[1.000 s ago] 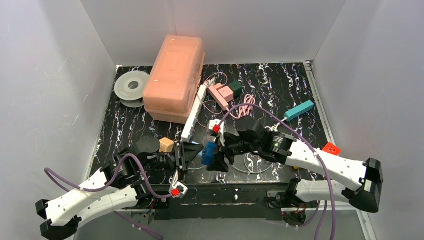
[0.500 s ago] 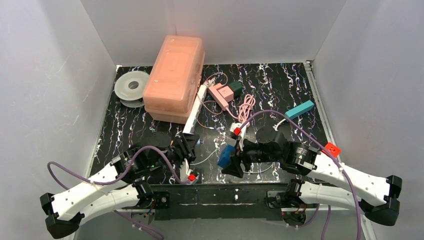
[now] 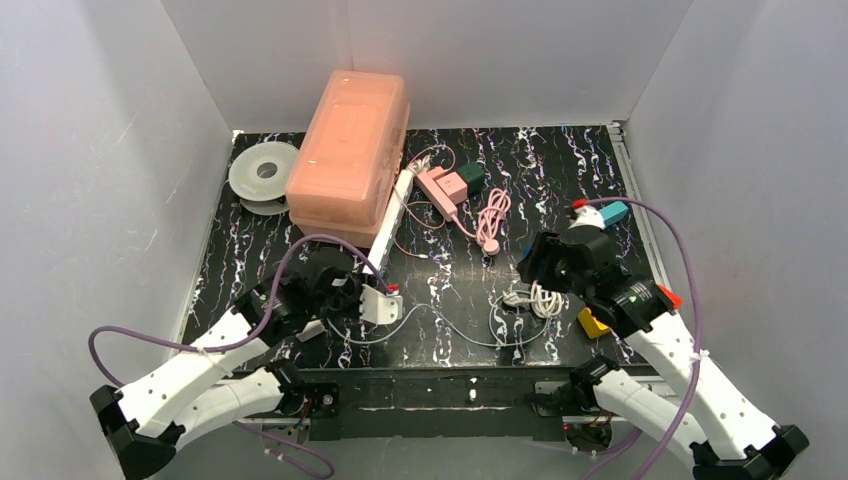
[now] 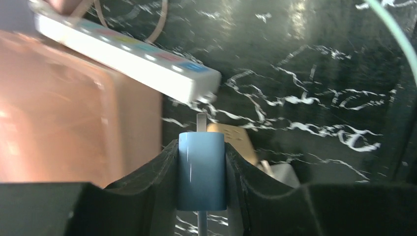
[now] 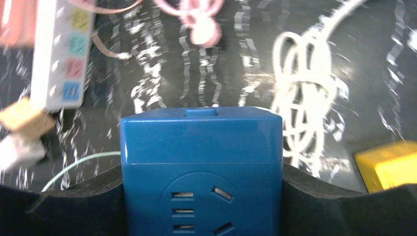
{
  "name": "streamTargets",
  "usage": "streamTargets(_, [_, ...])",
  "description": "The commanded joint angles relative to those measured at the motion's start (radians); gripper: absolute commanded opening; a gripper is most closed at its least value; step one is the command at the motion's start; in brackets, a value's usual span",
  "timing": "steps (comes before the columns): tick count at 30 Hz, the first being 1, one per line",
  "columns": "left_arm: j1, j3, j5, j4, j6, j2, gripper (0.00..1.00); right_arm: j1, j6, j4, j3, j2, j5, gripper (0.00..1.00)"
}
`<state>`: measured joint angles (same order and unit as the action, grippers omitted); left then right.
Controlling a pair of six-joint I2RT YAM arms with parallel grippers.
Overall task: Pull the plug off the socket
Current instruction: Place the plug at the center of the board.
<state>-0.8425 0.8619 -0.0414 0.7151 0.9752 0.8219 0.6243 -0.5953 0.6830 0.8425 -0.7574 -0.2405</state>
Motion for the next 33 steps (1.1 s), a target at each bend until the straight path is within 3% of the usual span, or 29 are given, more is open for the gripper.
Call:
streamTargets(1, [0.055, -0.045, -0.07, -0.017, -0.251, 0.015, 0.0, -0.141, -0.186, 0.135, -0.014, 0.023, -0.108, 0.01])
streamTargets(5, [0.147, 0.09, 0.017, 0.077, -0.385, 0.137, 0.0, -0.265, -0.238, 0.195, -0.033, -0.008, -0.11, 0.01])
streamTargets(9, [0.202, 0.069, 0.065, 0.101, -0.412, 0.189, 0.0, -0.353, -0.283, 0.192, -0.062, -0.055, -0.113, 0.01])
streamTargets(19, [0.51, 0.079, 0.21, 0.082, -0.476, 0.372, 0.0, -0.576, -0.255, -0.015, -0.104, -0.22, -0.069, 0.01])
streamTargets(25, [0.542, 0.025, 0.217, 0.041, -0.464, 0.371, 0.0, -0.643, -0.24, -0.075, -0.06, -0.381, -0.049, 0.01])
streamTargets(31, [0.601, -0.045, 0.235, 0.007, -0.476, 0.388, 0.3, -0.66, -0.23, -0.113, -0.023, -0.531, -0.071, 0.01])
streamTargets(33, [0.638, -0.036, 0.251, -0.002, -0.488, 0.411, 0.35, -0.668, -0.226, -0.119, -0.012, -0.564, -0.076, 0.01])
